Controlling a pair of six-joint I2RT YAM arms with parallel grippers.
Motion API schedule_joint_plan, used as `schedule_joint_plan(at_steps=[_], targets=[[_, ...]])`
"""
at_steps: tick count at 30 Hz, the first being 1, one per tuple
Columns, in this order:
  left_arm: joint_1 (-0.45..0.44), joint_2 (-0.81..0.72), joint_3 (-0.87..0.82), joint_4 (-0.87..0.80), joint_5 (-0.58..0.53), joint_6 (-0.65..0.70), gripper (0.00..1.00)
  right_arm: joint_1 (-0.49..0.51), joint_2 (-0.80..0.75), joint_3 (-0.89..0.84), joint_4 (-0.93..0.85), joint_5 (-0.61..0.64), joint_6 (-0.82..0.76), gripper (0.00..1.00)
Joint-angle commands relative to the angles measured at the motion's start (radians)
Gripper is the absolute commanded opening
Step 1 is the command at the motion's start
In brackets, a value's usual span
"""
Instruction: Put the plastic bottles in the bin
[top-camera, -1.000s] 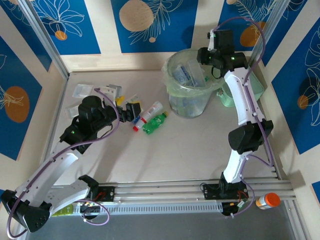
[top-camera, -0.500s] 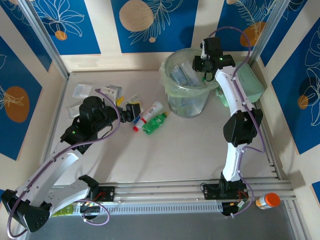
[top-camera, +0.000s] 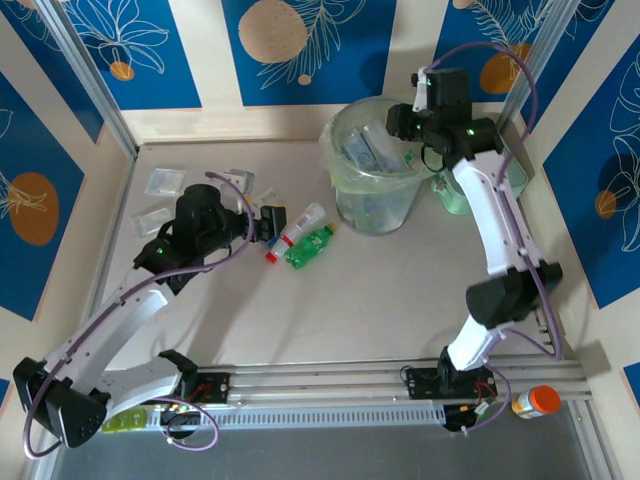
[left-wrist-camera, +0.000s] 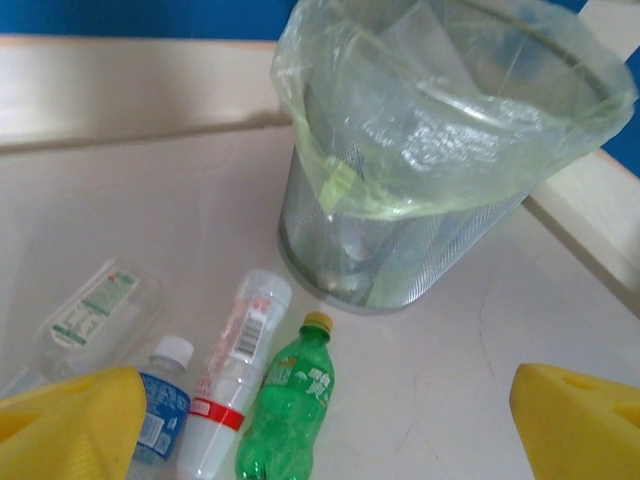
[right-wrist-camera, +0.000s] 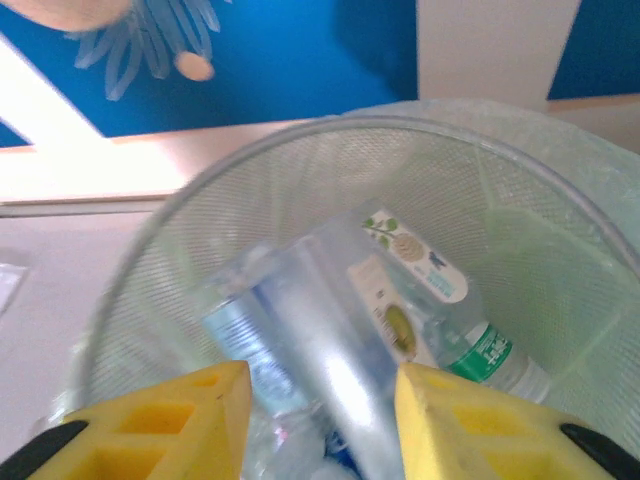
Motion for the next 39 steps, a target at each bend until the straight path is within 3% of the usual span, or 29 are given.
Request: schedule_joint_plan(at_steps=[1, 4, 7, 9, 13, 15, 25, 31, 39], targets=[[-0.009, 0.045, 0.056, -0.105, -0.066, -0.096, 0.93, 0.015, -0.138, -0.164, 0.068, -0.059, 0.04, 0.47], [-0.007, 0.117, 0.083, -0.148, -0.074, -0.101, 0.94, 0.032, -0.311, -0.397, 0.198, -0.135, 0.098, 0.49], [0.003, 0.204, 0.169, -0.213, -0.102, -0.091, 0.93, 0.043, -0.477, -0.63, 0.342, -0.319, 0.114, 0.54], [0.002, 0.255, 0.232, -0.22, -0.088, -0.058, 0.92, 0.057, -0.548, -0.714, 0.351, -0.327, 0.145, 0.55], [0.008, 0.342, 0.281, -0.204, -0.241, -0.017, 0.98, 0.061, -0.646, -0.842, 0.345, -0.376, 0.238, 0.55], [0.025, 0.394, 0.277, -0.156, -0.259, -0.001, 0.99, 0.071, -0.699, -0.91, 0.345, -0.396, 0.266, 0.55], [0.187, 0.768, 0.48, -0.222, -0.201, 0.053, 0.99, 0.081, -0.974, -1.099, 0.319, -0.416, 0.36, 0.59], [0.2, 0.896, 0.58, -0.229, -0.119, 0.16, 0.99, 0.045, -0.974, -1.106, 0.298, -0.504, 0.402, 0.63], [0.215, 1.05, 0.734, -0.324, -0.098, 0.235, 0.99, -0.016, -0.968, -1.131, 0.333, -0.584, 0.426, 0.64]])
